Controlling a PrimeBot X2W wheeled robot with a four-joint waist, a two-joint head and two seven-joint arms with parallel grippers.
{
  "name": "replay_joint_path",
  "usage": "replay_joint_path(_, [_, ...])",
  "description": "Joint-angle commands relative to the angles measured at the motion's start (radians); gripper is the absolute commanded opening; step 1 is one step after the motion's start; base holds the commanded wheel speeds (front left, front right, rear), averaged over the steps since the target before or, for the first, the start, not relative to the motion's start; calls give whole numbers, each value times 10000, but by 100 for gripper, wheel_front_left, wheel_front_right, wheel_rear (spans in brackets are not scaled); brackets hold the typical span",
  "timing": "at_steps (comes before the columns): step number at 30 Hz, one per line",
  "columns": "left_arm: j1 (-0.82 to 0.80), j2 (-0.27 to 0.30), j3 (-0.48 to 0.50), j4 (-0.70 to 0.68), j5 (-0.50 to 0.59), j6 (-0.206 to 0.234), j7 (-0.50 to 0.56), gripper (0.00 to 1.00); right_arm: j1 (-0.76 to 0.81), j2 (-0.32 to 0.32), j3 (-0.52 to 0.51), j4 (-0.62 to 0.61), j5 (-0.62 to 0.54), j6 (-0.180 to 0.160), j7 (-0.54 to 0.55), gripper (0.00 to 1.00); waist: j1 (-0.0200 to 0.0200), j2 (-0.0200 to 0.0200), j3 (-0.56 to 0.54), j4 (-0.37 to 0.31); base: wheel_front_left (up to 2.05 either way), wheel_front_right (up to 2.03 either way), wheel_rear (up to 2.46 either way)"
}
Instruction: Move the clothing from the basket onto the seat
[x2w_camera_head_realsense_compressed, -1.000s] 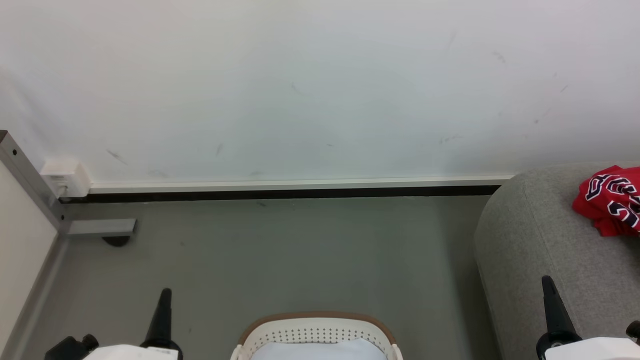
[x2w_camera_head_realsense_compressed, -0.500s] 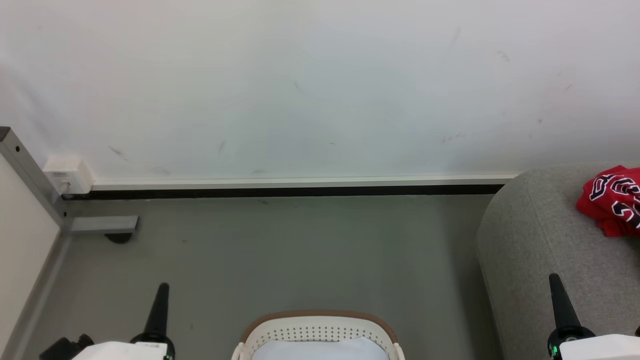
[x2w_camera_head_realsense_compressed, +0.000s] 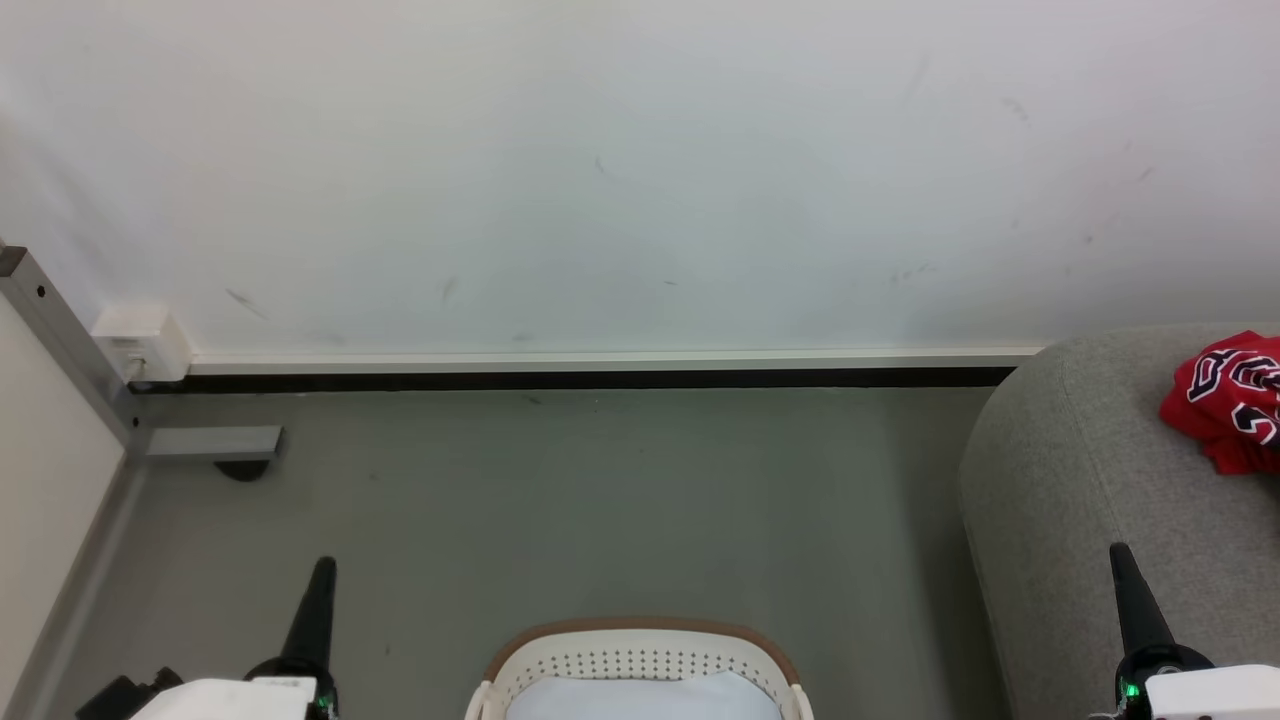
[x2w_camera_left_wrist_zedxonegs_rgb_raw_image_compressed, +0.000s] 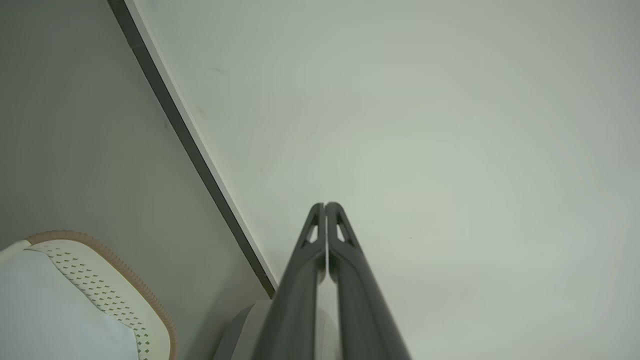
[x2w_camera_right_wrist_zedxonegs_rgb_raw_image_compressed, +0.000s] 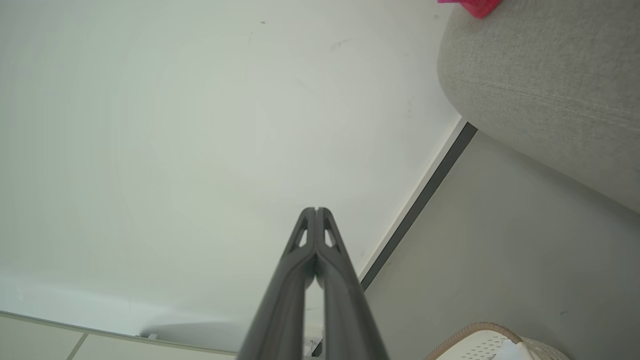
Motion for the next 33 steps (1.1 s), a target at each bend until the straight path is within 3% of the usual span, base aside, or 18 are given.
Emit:
replay_joint_path(1, [-181, 84, 58, -66, -232, -37, 68, 0, -220, -108, -89, -100, 263, -15, 79, 0, 0, 0, 4, 7, 0, 0, 0])
replay_joint_path(33, [-346, 98, 272, -62, -2598, -192, 702, 0, -312, -86, -579, -107, 2398, -20, 692, 0, 0, 0, 119, 167, 0, 0, 0])
